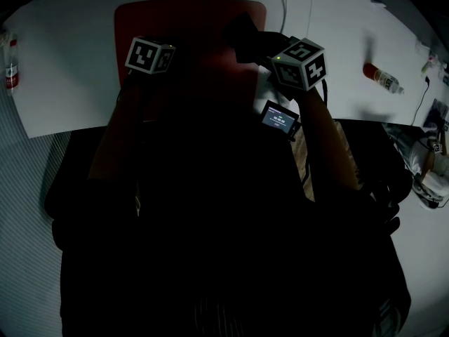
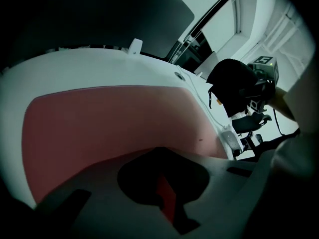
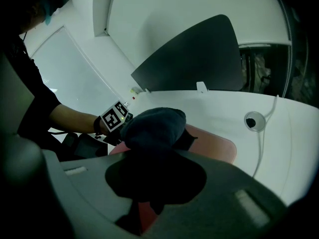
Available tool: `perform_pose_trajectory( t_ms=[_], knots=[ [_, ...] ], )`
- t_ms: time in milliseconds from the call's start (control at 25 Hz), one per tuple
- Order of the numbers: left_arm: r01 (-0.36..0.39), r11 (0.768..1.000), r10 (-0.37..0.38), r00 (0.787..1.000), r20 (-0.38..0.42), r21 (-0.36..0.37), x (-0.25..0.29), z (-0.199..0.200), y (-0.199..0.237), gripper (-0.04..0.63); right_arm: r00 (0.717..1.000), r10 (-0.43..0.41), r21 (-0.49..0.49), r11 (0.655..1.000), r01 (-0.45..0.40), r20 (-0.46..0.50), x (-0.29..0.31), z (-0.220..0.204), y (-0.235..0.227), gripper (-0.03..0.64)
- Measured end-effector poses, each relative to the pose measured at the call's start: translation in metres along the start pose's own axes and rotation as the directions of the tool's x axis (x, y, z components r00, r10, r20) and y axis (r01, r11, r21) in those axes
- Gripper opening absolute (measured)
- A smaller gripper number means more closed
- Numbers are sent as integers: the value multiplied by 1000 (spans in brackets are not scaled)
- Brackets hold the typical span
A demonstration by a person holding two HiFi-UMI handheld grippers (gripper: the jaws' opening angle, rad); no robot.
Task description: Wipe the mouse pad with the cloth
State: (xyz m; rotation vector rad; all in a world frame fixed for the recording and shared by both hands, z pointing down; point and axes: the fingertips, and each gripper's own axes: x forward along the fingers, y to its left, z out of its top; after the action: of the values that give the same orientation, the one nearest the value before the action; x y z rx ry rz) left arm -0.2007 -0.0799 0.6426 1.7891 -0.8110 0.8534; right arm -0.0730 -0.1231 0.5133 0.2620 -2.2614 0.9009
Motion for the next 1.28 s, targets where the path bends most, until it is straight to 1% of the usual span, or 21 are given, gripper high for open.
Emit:
perform_pose_trajectory(
  t_ms=[120, 200, 240, 320, 400, 440, 520, 600, 680, 880, 1160, 1280],
  knots=[
    [-40, 999, 40, 999, 2, 32, -1, 2, 0, 8, 999, -24, -13, 1000, 24, -25, 2, -3, -11, 66],
    [-74, 995, 74, 997, 5, 64, 0, 3, -1, 8, 996, -63, -60, 996, 59, -63, 6, -7, -22, 66],
    [-91, 992, 91, 996, 6, 85, 0, 4, -1, 8, 992, -91, -103, 991, 82, -89, 8, -8, -27, 66],
    [-120, 985, 120, 993, 5, 125, 0, 3, -1, 8, 974, -167, -225, 966, 131, -151, 15, -12, -39, 66],
    [-135, 979, 136, 991, 7, 153, 0, 3, 0, 8, 949, -236, -347, 925, 155, -207, 25, -16, -52, 66],
    [-140, 977, 140, 990, 8, 163, 0, 4, 0, 8, 938, -260, -394, 906, 155, -229, 31, -17, -57, 67],
    [-147, 973, 147, 989, 10, 176, 1, 5, 1, 8, 921, -289, -455, 879, 147, -261, 43, -17, -67, 67],
    [-161, 970, 160, 987, 20, 183, 1, 7, 2, 8, 911, -302, -477, 868, 141, -280, 53, -14, -76, 67],
    [-177, 968, 174, 984, 31, 179, 0, 9, 2, 8, 909, -301, -476, 869, 136, -289, 61, -13, -81, 67],
    [-161, 975, 159, 987, 26, 154, 0, 9, -2, 8, 904, -293, -473, 873, 120, -312, 62, -17, -89, 67],
    [-178, 975, 175, 984, 40, 136, -1, 9, 0, 8, 880, -319, -535, 840, 91, -352, 73, -20, -100, 67],
    [-172, 976, 168, 985, 38, 134, 0, 8, -1, 8, 879, -314, -537, 840, 80, -360, 76, -25, -100, 67]
  ],
)
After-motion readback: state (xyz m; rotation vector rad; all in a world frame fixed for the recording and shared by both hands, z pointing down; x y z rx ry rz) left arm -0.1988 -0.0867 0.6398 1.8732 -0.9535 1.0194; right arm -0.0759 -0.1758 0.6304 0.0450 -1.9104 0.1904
